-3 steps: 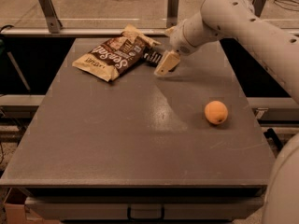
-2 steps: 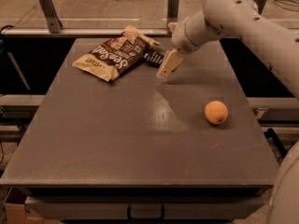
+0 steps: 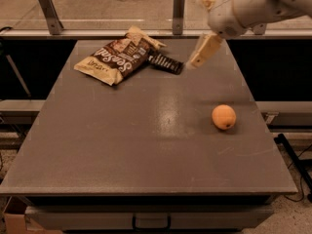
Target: Move rxbar chocolate near brown chip bag
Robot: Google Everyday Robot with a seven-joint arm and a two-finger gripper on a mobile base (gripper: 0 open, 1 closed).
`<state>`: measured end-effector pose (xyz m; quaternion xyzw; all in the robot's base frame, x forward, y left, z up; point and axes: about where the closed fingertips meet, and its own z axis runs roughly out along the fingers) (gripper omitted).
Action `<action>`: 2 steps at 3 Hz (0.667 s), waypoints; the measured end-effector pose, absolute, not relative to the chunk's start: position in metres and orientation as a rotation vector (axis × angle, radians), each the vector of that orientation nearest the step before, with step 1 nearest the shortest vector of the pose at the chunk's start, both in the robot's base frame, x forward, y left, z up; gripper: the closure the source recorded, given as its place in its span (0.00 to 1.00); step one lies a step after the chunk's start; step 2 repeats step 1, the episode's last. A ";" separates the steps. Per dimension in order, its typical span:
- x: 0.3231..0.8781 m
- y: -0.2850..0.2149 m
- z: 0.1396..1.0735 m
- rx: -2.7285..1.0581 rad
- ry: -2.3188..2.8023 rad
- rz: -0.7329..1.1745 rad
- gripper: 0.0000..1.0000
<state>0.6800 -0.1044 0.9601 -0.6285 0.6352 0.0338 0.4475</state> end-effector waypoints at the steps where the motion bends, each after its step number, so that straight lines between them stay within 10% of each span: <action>1: 0.628 -0.141 1.020 -1.544 1.492 0.027 0.00; 2: 0.628 -0.141 1.020 -1.544 1.492 0.027 0.00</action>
Offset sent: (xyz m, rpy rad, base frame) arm 0.0000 0.0000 0.0000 0.0000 0.0000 0.0000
